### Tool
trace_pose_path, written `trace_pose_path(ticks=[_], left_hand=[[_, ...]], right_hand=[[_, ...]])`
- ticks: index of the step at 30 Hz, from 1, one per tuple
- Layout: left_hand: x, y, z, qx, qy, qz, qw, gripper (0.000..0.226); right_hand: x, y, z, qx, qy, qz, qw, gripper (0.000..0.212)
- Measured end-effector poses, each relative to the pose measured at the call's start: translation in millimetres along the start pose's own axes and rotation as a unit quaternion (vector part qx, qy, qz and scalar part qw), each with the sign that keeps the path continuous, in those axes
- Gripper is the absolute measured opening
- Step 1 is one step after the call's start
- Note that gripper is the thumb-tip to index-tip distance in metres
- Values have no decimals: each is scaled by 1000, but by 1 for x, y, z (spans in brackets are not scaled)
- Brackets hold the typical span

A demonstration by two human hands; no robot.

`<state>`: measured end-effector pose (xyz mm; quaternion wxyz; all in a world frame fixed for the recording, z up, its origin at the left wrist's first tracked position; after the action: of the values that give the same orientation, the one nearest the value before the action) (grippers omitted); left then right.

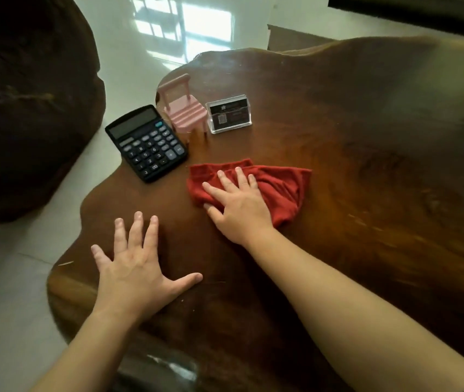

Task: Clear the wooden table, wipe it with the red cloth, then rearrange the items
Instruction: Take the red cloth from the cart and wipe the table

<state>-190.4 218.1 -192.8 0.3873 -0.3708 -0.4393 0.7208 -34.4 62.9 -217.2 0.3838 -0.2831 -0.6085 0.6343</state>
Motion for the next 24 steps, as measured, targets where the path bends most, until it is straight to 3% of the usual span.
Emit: trace_pose_path(ticks=[7, 11, 13, 16, 19, 24], left_hand=[[70, -11, 41, 51, -86, -7, 995, 171], [81, -14, 54, 82, -90, -15, 992, 178], [75, -14, 55, 94, -83, -23, 992, 180], [59, -13, 52, 107, -67, -26, 992, 182], [32, -9, 50, 116, -43, -30, 992, 183], [-5, 1, 44, 125, 7, -31, 992, 176]], right_hand=[[127, 15, 39, 23, -148, 4, 989, 55], [150, 19, 72, 28, -260, 31, 965, 54], [143, 19, 82, 26, -274, 36, 961, 54], [116, 17, 92, 19, -229, 20, 973, 53], [59, 14, 104, 3, -106, -2, 994, 53], [-41, 8, 139, 4, 42, -1, 999, 57]])
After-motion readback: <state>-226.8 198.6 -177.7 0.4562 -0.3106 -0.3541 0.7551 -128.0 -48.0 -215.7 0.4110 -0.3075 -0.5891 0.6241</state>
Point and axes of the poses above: each hand's wrist, its own z-axis away from the middle knuckle, its own y-axis out of the palm, x = y × z, the point moved 5 cm from there along -z, towards the middle knuckle, and after that the axes turned 13 degrees about z, right-handed, at the moved point
